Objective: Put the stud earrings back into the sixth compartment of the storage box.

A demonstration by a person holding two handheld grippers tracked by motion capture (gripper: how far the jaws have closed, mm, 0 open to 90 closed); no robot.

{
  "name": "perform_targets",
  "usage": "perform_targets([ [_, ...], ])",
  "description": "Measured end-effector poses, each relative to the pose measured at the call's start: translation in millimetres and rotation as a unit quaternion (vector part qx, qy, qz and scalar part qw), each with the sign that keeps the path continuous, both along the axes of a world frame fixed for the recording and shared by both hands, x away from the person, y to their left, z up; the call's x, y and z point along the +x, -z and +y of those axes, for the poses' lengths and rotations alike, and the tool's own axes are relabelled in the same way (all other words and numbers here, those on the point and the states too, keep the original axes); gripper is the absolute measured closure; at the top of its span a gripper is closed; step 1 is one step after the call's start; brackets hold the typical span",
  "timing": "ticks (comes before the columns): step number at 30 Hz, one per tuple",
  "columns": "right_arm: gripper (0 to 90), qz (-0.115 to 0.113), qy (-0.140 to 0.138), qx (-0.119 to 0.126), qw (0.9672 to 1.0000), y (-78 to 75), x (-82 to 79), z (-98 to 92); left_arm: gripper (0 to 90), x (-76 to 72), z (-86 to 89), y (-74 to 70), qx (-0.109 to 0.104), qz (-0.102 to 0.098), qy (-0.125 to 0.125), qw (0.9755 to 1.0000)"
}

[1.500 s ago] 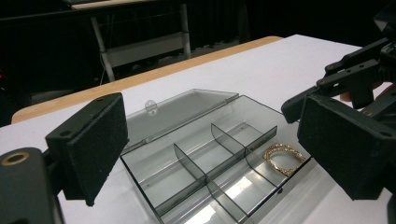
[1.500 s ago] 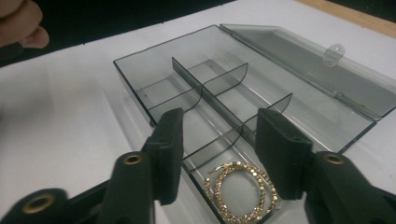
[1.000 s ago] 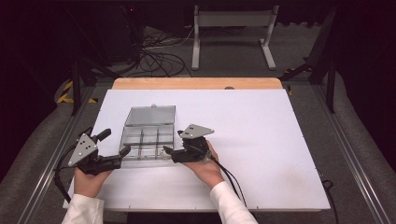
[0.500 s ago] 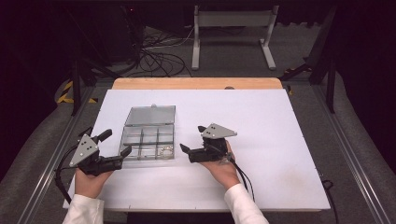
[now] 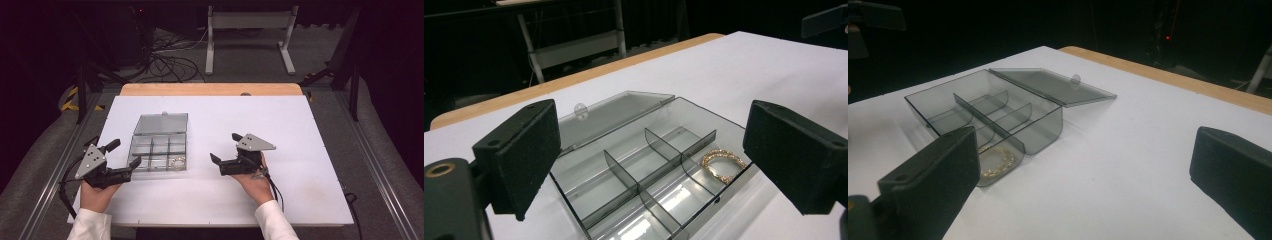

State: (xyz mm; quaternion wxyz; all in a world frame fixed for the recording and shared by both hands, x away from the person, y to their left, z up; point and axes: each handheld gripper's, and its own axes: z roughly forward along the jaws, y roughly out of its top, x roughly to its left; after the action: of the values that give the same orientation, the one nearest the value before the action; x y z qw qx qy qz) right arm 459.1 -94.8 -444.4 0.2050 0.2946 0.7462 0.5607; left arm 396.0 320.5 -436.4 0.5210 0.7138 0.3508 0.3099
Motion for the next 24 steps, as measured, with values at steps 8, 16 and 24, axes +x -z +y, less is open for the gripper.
perform_targets([
  [8, 0.0, -0.006, 0.018, 0.009, 0.9998, 1.5, -3.7, -25.7, 9.1, -0.5, -1.1, 0.3, 0.001, 0.001, 0.0, 1.0],
  [16, 0.0, -0.012, 0.042, 0.022, 0.9988, 2.6, -8.8, -53.1, 9.0, -0.7, -1.4, 1.1, 0.002, 0.004, -0.001, 1.0],
  [24, 0.0, -0.022, 0.061, 0.029, 0.9974, 0.6, -13.9, -75.6, 9.0, -0.4, -1.9, 1.4, 0.003, 0.0, 0.0, 1.0],
])
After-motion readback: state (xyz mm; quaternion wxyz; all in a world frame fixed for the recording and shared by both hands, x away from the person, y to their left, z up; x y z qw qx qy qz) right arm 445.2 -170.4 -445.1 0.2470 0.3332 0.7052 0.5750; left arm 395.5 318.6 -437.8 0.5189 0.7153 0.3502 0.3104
